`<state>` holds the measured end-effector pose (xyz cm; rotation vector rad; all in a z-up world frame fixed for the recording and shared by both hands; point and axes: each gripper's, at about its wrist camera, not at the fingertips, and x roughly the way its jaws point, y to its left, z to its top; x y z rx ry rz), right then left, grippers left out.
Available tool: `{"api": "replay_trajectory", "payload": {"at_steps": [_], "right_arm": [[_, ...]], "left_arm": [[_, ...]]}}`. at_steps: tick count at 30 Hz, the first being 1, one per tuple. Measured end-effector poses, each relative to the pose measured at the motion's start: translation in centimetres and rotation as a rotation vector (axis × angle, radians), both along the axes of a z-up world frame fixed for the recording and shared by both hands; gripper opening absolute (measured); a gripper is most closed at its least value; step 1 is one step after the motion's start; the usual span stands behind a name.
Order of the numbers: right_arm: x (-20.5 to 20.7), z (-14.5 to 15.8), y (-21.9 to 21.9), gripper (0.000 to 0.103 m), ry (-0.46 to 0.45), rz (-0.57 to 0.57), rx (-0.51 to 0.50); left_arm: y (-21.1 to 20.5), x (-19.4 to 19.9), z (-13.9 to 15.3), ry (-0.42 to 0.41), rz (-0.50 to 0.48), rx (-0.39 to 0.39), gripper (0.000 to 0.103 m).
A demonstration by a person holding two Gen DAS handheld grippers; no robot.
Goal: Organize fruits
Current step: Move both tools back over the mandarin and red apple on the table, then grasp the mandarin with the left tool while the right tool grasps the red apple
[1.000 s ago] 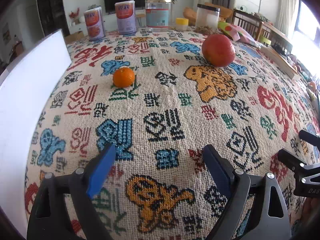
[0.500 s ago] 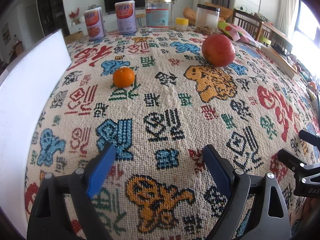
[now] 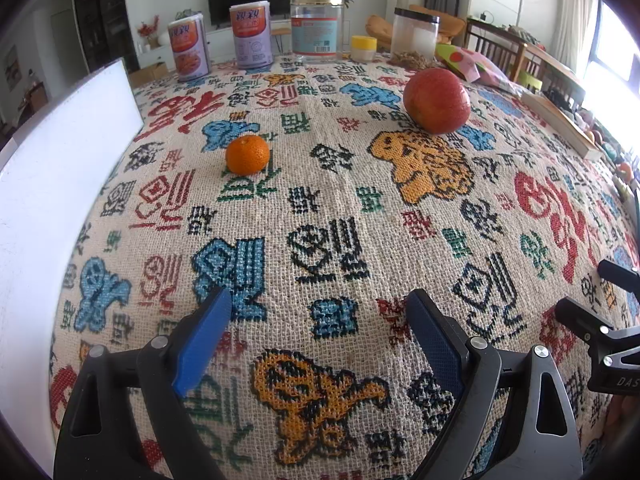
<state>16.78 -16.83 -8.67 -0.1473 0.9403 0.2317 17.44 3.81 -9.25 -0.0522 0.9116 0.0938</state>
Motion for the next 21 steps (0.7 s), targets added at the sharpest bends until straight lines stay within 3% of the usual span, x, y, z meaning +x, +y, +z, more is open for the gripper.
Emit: {"api": "replay_trajectory", "payload": {"at_steps": [9,11,13,15,18,21], "right_arm": [[0.0,0.0,0.0,0.103,0.000,0.000,0.000],[0.0,0.0,0.0,0.103,0.000,0.000,0.000],[0.0,0.0,0.0,0.103,0.000,0.001,0.001],[0.0,0.0,0.0,0.103,0.000,0.001,0.001],[0.0,0.0,0.0,0.103,0.000,0.001,0.000],[0.0,0.0,0.0,0.103,0.000,0.001,0.001]], "left_arm": [[0.1,0.0,0.0,-0.002,-0.001,-0.011,0.091],[0.9,-0.4,0.3,-0.014,-0.019,-0.075,0.091],[2.8,-0.9,0.7,-0.023,-0.018,-0.192,0.090],[4.8,-0.8,1.2,-0.026,0.033,-0.254,0.090],[7.2,1.0,2.2,-0.036,0.111,-0.275,0.090],[7.5,4.3,2.7,-0.027,0.102,-0.257,0.090]]}}
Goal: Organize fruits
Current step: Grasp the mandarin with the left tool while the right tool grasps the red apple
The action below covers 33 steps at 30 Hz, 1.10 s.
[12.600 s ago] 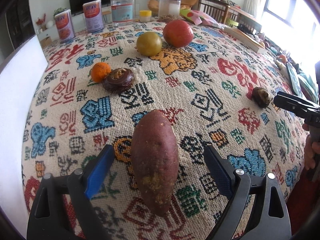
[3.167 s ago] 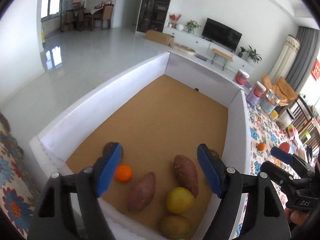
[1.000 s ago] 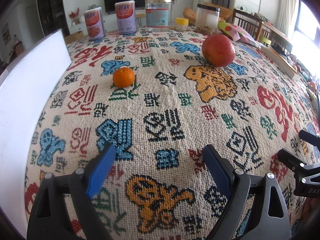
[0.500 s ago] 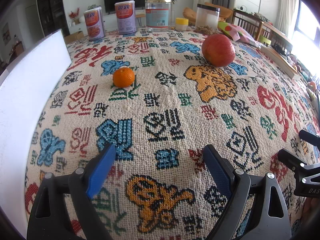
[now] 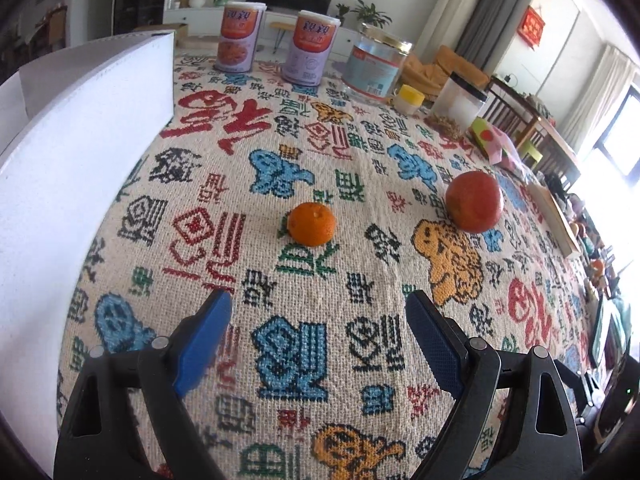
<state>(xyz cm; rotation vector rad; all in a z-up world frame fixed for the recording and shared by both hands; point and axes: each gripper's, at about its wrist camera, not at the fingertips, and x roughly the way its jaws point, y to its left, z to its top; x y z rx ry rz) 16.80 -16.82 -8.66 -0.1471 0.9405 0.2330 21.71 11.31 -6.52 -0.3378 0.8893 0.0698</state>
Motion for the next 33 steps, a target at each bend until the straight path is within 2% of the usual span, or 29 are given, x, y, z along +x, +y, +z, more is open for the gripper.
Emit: {"api": "replay_trajectory", "payload": {"at_steps": [3,6,7,8,9,10,11,13,17,21,24,25,27,28,29,33], "right_arm": [[0.0,0.0,0.0,0.103,0.000,0.001,0.000],[0.0,0.0,0.0,0.103,0.000,0.001,0.001],[0.0,0.0,0.0,0.103,0.000,0.001,0.001],[0.0,0.0,0.0,0.103,0.000,0.001,0.001],[0.0,0.0,0.0,0.103,0.000,0.001,0.001],[0.0,0.0,0.0,0.103,0.000,0.001,0.000],[0.0,0.0,0.0,0.103,0.000,0.001,0.000],[0.0,0.0,0.0,0.103,0.000,0.001,0.001],[0.1,0.0,0.1,0.103,0.001,0.001,0.001],[0.1,0.0,0.0,0.103,0.001,0.001,0.001],[0.1,0.0,0.0,0.103,0.001,0.001,0.001],[0.1,0.0,0.0,0.103,0.001,0.001,0.001],[0.1,0.0,0.0,0.103,0.001,0.002,0.001],[0.1,0.0,0.0,0.103,0.001,0.002,0.001],[0.1,0.0,0.0,0.103,0.000,0.002,0.001],[0.0,0.0,0.1,0.103,0.000,0.002,0.001]], "left_arm": [[-0.5,3.7,-0.9,0.003,-0.037,0.089,0.088],[-0.5,5.7,-2.2,0.013,-0.027,0.155,0.087],[-0.4,5.9,-2.6,0.010,-0.020,0.166,0.078],[-0.3,5.9,-2.7,0.003,-0.014,0.186,0.064],[-0.4,5.8,-2.6,-0.006,-0.010,0.209,0.054],[-0.3,5.6,-2.5,-0.013,-0.022,0.202,0.036],[-0.4,5.2,-2.4,-0.020,-0.031,0.205,0.031],[-0.7,4.0,-2.0,-0.027,-0.037,0.220,0.031],[-2.7,0.6,-0.6,-0.040,-0.139,0.159,0.031],[-6.2,-1.8,-0.7,-0.034,-0.250,0.182,0.031],[-7.2,-2.1,-1.9,-0.007,-0.250,0.202,0.034],[-7.1,-2.1,-2.3,-0.001,-0.243,0.205,0.039],[-7.3,-2.3,-2.3,-0.006,-0.230,0.229,0.057],[-7.4,-2.3,-2.5,0.006,-0.219,0.249,0.077],[-7.4,-2.3,-2.7,0.024,-0.206,0.267,0.086],[-7.1,-2.3,-2.9,0.029,-0.188,0.268,0.090]]}}
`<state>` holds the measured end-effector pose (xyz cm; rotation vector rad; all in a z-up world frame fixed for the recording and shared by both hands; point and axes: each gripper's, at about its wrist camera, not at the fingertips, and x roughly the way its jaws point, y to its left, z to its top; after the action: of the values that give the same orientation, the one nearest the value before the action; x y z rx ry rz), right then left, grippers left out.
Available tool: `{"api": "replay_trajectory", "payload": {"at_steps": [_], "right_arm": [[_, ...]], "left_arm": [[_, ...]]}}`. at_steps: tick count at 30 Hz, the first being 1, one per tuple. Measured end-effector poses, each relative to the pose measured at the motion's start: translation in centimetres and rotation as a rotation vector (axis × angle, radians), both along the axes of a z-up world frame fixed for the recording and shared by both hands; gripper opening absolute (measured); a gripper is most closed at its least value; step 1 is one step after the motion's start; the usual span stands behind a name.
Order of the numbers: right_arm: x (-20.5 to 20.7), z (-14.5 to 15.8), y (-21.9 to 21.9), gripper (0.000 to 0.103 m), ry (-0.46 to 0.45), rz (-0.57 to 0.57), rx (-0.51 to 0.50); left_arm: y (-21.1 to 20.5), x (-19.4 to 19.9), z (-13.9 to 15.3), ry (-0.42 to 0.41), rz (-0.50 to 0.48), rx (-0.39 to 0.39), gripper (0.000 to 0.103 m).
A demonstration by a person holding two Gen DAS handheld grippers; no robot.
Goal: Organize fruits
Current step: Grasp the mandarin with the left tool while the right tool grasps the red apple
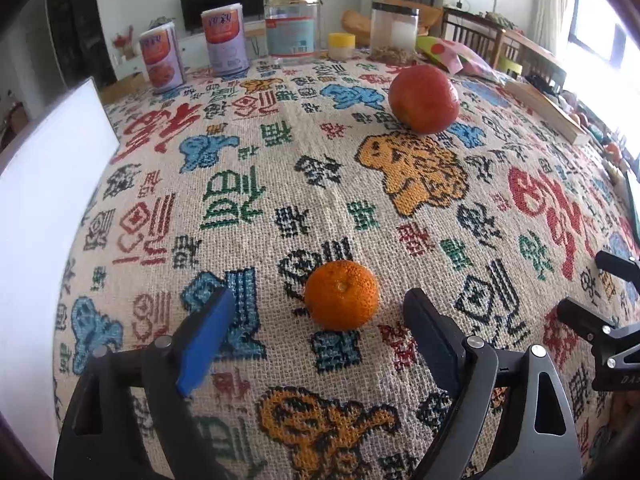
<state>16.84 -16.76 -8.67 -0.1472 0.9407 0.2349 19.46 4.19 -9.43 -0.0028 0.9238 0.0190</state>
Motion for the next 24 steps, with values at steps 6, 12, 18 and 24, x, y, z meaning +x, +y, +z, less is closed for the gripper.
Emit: {"api": "replay_trajectory", "payload": {"at_steps": [6,12,18,24], "right_arm": [[-0.1,0.1,-0.2,0.103,0.001,-0.002,0.011],[3.8,4.4,0.6,0.103,-0.061,-0.059,0.128],[12.1,6.9,9.7,0.103,-0.095,0.079,0.010],[16.6,2.9,15.7,0.103,-0.041,0.080,-0.233]], "left_arm": [[0.1,0.0,-0.2,-0.006,0.025,0.004,0.095],[0.1,0.0,-0.2,-0.006,0.025,0.003,0.095],[0.1,0.1,-0.2,-0.006,0.025,0.003,0.095],[0.1,0.1,-0.1,-0.006,0.025,0.003,0.095]]}}
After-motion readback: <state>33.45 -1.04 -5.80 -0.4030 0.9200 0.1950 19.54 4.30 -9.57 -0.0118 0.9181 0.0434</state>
